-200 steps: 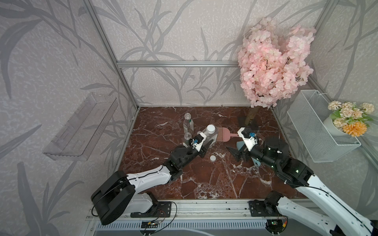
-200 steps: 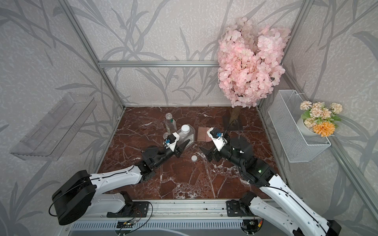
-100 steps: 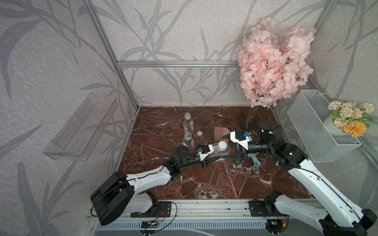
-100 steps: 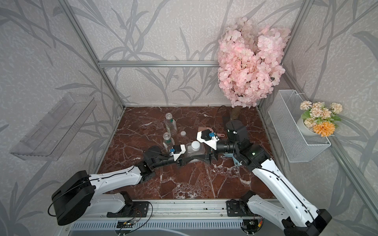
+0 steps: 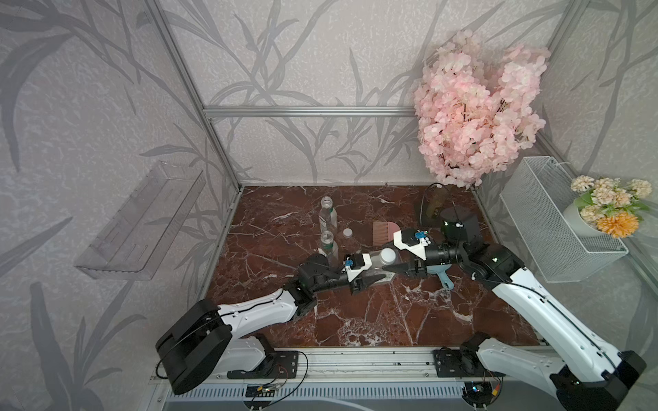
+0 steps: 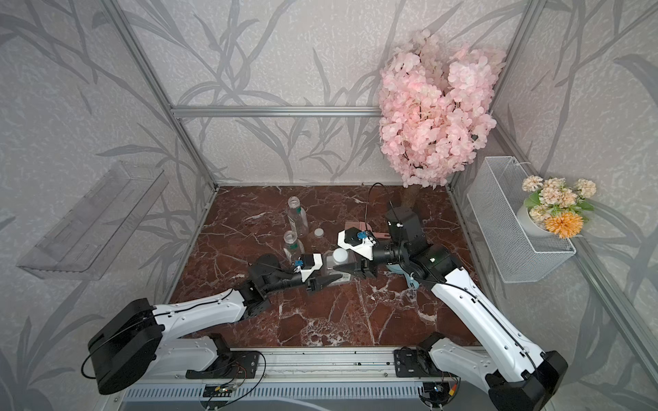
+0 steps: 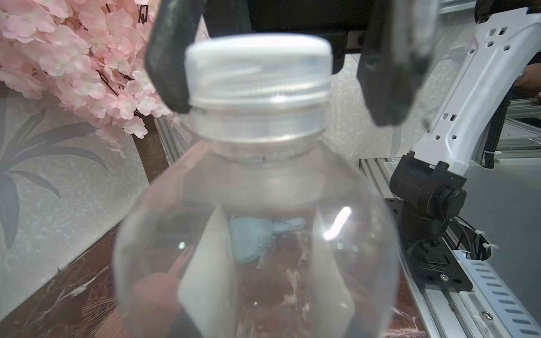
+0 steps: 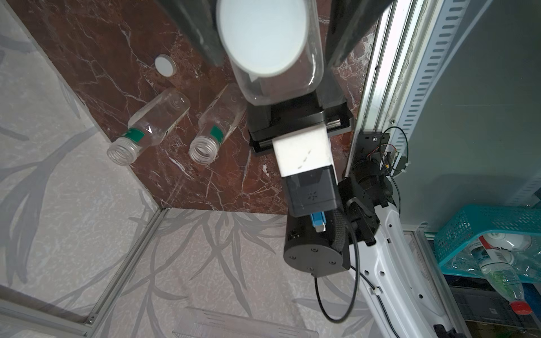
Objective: Screw on the bottle caps
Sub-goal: Screw the bottle cap onto the plastic bottle.
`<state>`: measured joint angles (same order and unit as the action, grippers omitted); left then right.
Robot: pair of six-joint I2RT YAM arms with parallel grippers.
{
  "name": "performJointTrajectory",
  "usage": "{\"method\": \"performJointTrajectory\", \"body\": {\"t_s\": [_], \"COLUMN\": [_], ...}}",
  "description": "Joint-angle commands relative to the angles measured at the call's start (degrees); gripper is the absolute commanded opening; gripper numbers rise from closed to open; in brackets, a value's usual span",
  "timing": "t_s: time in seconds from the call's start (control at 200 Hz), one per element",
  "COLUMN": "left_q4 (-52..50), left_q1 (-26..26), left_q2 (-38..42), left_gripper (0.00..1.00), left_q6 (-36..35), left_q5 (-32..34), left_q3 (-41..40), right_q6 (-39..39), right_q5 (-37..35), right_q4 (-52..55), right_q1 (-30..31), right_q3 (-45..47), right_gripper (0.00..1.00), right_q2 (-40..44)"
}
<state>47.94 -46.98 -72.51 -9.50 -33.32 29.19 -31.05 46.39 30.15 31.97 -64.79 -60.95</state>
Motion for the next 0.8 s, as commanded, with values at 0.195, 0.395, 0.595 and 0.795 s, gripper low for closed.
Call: {"method": "performJointTrajectory", "body": {"t_s": [0.195, 0.395, 0.595, 0.795], "left_q4": [2.5, 4.0, 8.6, 13.1], "left_q1": [-0.2, -0.1, -0.2, -0.1], "left_q2": [0.8, 0.9, 0.9, 0.6], "left_gripper": [0.15, 0.15, 0.15, 0.15], "left_q6": [-0.6, -0.5, 0.1, 0.7], "left_q5": [0.7, 3.4, 8.9, 15.3], "left_q3": [0.3, 0.5, 0.9, 2.4], "right_q6": [-0.1, 3.5, 9.2, 15.1], "right_q5": [-1.7, -5.5, -14.6, -32.2], "right_q4": [0.6, -2.7, -9.0, -18.2], "right_q1": [-0.8, -0.8, 0.7, 6.9], "right_q3": [-0.1, 2.5, 7.5, 13.5], "right_gripper": [0.47, 0.4, 0.37, 0.34], "right_q2": [0.0, 0.9, 2.2, 2.8]}}
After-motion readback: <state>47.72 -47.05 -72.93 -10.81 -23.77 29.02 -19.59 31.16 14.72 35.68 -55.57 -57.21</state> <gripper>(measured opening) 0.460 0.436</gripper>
